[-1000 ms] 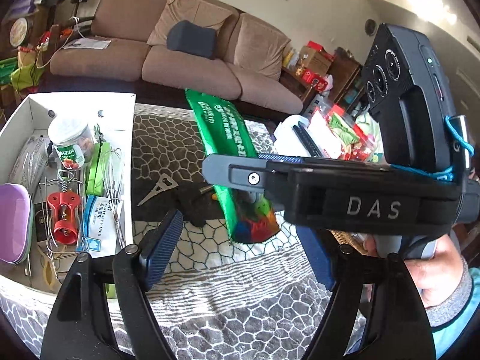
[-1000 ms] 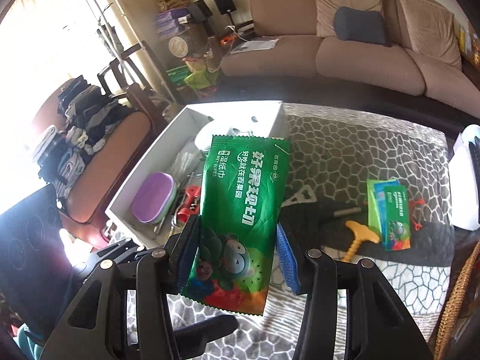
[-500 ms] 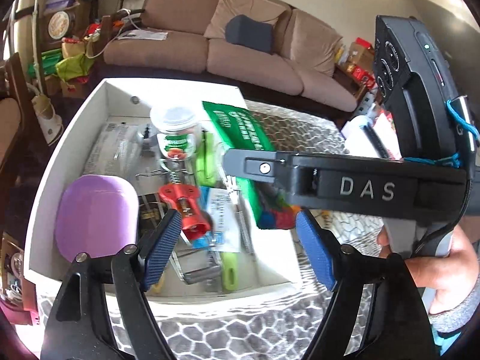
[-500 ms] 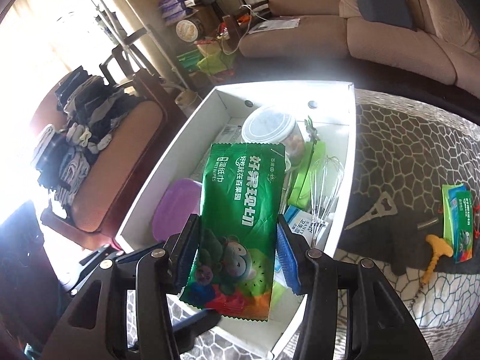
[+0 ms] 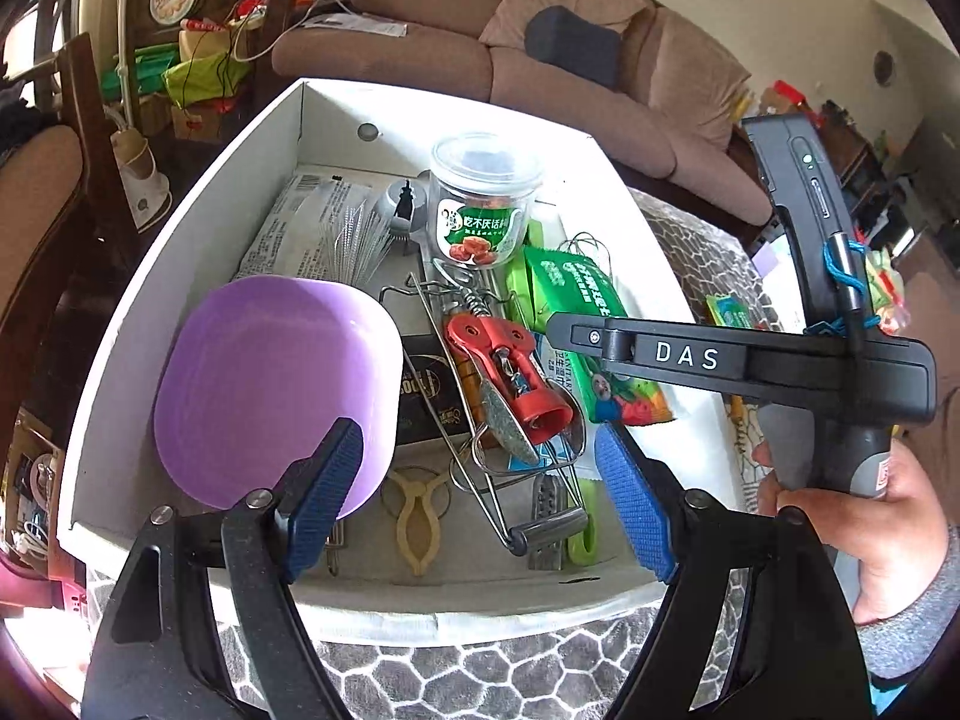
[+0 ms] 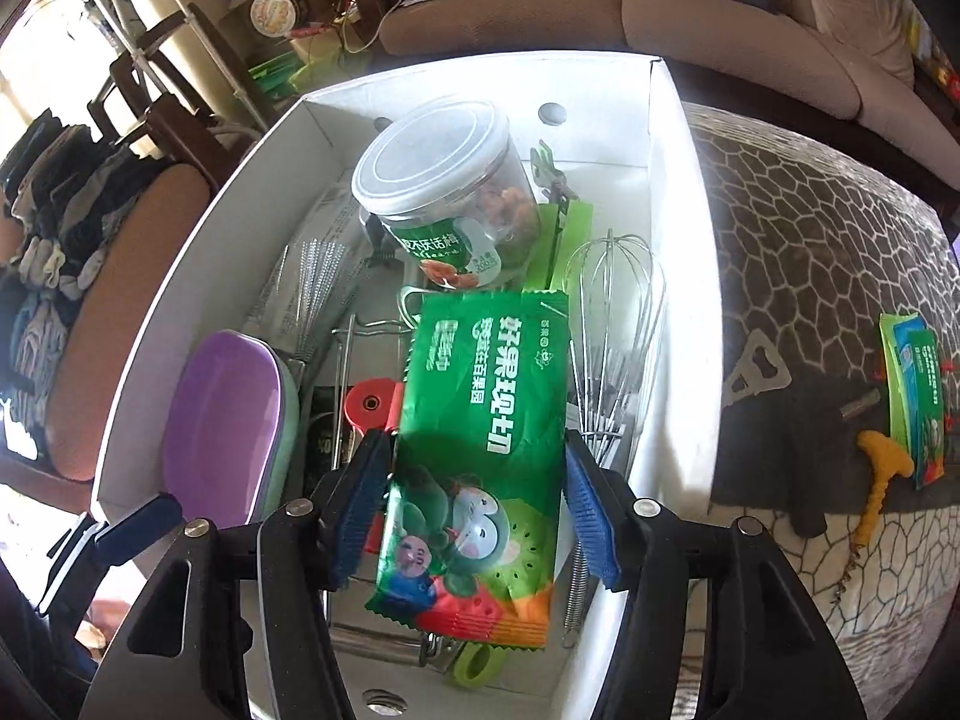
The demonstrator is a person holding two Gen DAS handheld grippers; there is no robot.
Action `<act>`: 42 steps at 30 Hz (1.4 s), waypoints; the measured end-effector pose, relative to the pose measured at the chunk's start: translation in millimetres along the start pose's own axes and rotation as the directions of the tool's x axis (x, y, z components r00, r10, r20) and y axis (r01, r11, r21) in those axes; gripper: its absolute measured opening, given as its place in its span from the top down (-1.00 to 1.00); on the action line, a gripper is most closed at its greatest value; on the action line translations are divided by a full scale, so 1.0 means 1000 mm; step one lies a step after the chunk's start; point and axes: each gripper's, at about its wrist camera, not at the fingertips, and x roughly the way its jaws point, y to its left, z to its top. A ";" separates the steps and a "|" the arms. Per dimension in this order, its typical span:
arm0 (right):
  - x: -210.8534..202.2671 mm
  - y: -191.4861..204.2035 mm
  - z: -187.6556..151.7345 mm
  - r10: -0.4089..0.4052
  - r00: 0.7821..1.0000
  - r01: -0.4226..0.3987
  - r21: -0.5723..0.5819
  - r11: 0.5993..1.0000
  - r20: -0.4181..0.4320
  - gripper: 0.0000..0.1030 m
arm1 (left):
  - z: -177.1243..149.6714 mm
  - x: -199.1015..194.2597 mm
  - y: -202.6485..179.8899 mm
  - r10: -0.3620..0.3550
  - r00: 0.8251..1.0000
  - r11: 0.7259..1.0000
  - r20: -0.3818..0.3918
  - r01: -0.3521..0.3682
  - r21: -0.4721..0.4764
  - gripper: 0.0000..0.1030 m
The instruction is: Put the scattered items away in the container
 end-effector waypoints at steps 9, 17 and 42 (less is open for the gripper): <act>-0.015 -0.003 -0.002 0.026 0.999 -0.026 -0.008 1.000 0.022 -0.47 | 0.006 0.010 -0.014 0.052 0.998 0.998 -0.017 -0.052 0.023 -0.94; -0.044 -0.009 -0.004 0.061 0.995 -0.063 0.013 0.998 0.082 -1.00 | 0.010 -0.001 -0.025 0.113 0.994 0.992 -0.008 -0.112 0.059 -1.00; -0.145 -0.227 -0.101 -0.156 0.973 0.138 0.113 0.984 0.168 -1.00 | -0.010 0.021 -0.216 0.033 0.998 0.978 0.049 -0.042 0.203 -1.00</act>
